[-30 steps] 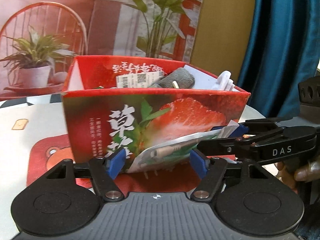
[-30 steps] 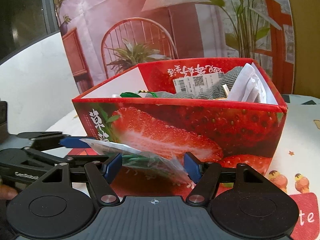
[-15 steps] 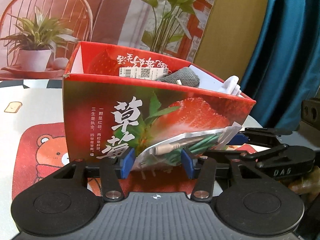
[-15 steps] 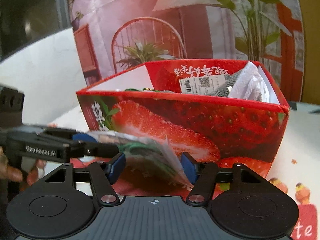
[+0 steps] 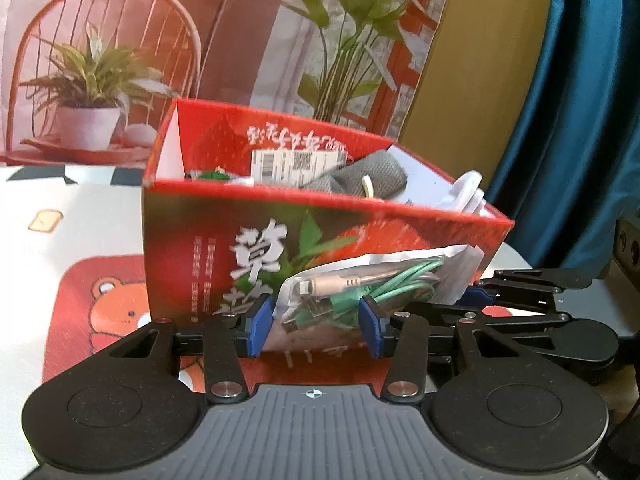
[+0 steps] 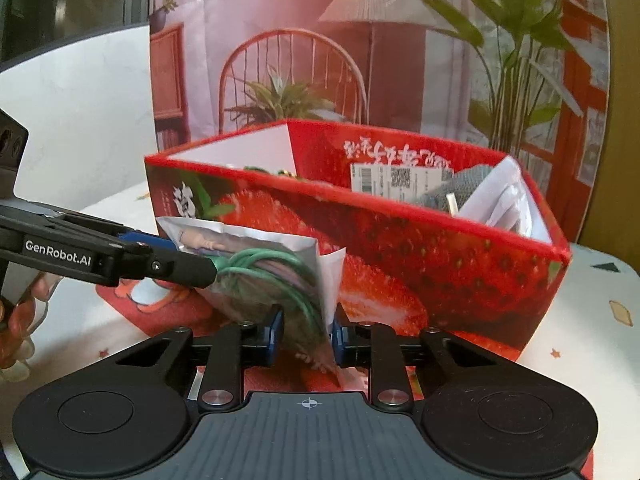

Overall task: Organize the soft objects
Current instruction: 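Lift the plastic bag with both grippers over the red box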

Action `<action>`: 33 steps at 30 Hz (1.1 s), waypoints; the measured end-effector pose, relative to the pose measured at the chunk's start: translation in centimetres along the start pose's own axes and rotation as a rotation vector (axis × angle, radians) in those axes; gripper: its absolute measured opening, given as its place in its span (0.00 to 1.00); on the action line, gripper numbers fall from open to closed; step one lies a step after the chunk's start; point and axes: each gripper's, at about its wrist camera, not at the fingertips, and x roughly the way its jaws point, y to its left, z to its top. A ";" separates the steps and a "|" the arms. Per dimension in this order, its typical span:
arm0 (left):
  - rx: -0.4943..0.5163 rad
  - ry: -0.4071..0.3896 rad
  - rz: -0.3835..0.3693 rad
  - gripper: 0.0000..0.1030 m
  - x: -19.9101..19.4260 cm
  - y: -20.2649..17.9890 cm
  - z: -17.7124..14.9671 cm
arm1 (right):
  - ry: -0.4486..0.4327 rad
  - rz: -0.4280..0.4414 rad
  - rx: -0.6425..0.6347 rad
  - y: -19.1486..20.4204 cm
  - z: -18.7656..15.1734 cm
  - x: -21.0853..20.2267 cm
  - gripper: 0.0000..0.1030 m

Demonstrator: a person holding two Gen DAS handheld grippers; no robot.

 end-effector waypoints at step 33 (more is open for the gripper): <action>0.000 -0.151 0.063 0.47 -4.1 -3.7 10.6 | -0.143 0.010 0.015 -2.6 12.1 -3.1 0.22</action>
